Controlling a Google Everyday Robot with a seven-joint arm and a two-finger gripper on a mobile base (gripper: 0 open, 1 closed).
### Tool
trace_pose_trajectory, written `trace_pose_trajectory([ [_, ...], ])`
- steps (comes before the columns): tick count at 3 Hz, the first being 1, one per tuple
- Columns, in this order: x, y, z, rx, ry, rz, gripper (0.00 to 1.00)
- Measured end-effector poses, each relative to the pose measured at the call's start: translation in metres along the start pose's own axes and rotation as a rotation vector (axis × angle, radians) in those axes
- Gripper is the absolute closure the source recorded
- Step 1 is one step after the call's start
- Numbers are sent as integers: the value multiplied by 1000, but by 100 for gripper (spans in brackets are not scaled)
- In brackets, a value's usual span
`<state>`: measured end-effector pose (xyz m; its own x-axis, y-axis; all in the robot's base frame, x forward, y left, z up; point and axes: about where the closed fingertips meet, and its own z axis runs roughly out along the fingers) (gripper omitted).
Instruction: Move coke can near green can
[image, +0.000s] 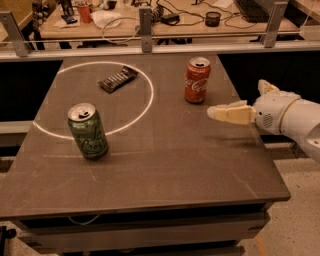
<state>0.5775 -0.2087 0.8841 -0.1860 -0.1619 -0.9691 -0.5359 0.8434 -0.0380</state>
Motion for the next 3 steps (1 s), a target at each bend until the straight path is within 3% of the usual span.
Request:
trace_pose_trajectory([
  [3, 3, 7, 80, -135, -41, -20, 0],
])
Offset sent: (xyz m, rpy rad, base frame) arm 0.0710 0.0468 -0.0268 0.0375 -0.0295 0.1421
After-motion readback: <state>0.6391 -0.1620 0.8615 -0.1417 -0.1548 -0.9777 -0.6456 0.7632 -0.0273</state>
